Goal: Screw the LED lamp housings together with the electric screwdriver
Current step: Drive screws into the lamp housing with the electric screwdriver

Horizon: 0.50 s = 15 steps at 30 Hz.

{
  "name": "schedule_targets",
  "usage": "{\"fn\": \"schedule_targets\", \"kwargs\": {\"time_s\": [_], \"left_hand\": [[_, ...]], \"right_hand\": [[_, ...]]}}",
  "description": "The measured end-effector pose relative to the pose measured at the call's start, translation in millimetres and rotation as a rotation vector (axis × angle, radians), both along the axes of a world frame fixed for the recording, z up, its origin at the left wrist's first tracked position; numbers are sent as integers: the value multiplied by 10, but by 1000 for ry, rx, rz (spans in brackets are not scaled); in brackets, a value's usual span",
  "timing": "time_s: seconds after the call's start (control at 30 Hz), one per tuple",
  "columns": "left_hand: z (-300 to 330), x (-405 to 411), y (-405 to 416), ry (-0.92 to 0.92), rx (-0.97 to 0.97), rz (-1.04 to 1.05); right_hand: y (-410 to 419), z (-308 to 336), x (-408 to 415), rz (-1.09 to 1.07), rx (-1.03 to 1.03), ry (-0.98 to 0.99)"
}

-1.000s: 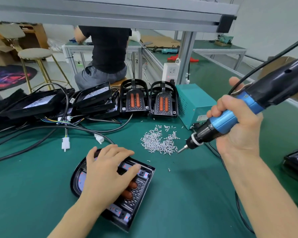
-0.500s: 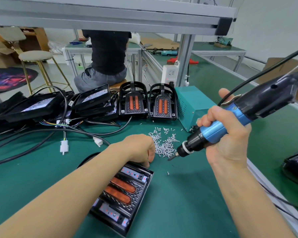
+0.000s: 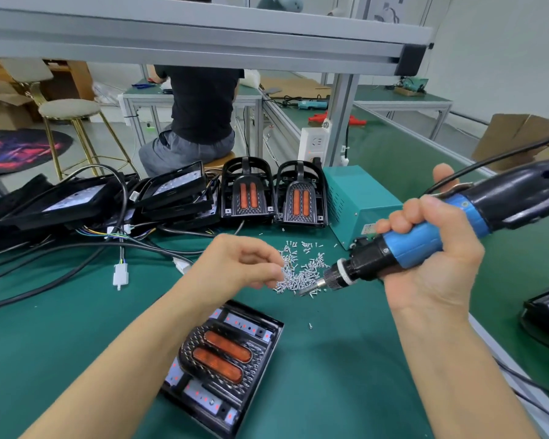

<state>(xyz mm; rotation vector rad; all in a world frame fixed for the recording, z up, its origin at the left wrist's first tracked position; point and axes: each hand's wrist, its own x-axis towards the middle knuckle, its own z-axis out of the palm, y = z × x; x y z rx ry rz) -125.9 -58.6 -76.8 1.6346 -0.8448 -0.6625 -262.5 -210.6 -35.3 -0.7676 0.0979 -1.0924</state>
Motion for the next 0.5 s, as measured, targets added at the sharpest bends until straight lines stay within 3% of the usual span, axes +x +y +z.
{"fn": "schedule_targets", "kwargs": {"time_s": [0.17,0.5], "left_hand": [[-12,-302,466,396,-235,203],[-84,-617,772,565,-345,313]], "right_hand": [[202,77,84,79,47,-61],[550,208,106,215,57,-117]]}}
